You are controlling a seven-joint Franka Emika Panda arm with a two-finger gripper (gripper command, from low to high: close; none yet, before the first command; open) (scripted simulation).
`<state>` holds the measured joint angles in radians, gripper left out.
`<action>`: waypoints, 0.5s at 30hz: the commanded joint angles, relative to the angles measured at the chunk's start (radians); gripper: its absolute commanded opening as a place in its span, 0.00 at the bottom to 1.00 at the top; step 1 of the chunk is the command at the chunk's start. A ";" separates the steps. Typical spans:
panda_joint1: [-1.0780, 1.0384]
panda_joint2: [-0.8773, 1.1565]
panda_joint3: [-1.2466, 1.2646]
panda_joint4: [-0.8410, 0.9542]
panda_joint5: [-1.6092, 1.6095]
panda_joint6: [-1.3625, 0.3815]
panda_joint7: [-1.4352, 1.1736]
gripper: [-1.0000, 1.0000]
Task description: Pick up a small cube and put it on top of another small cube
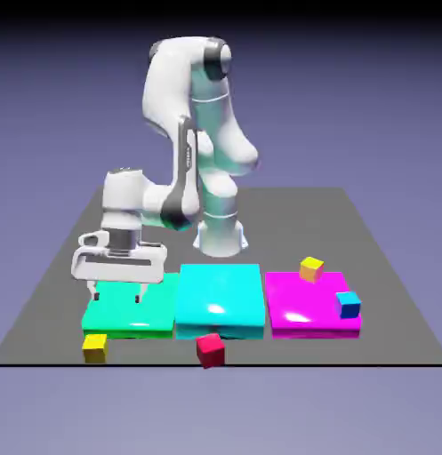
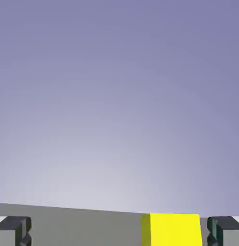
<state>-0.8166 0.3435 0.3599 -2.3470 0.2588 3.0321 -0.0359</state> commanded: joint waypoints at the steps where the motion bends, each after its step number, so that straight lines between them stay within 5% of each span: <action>1: -0.033 0.036 0.014 0.018 0.010 0.000 -0.031 0.50; 12: -0.066 0.355 0.004 0.189 0.020 0.093 -0.135 0.50; 13: -0.066 0.355 0.004 0.189 0.020 0.093 -0.135 0.00; 15: -0.079 0.319 0.015 0.169 0.024 0.076 -0.134 0.00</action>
<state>-0.8957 0.6628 0.3746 -2.1775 0.2827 3.1077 -0.1695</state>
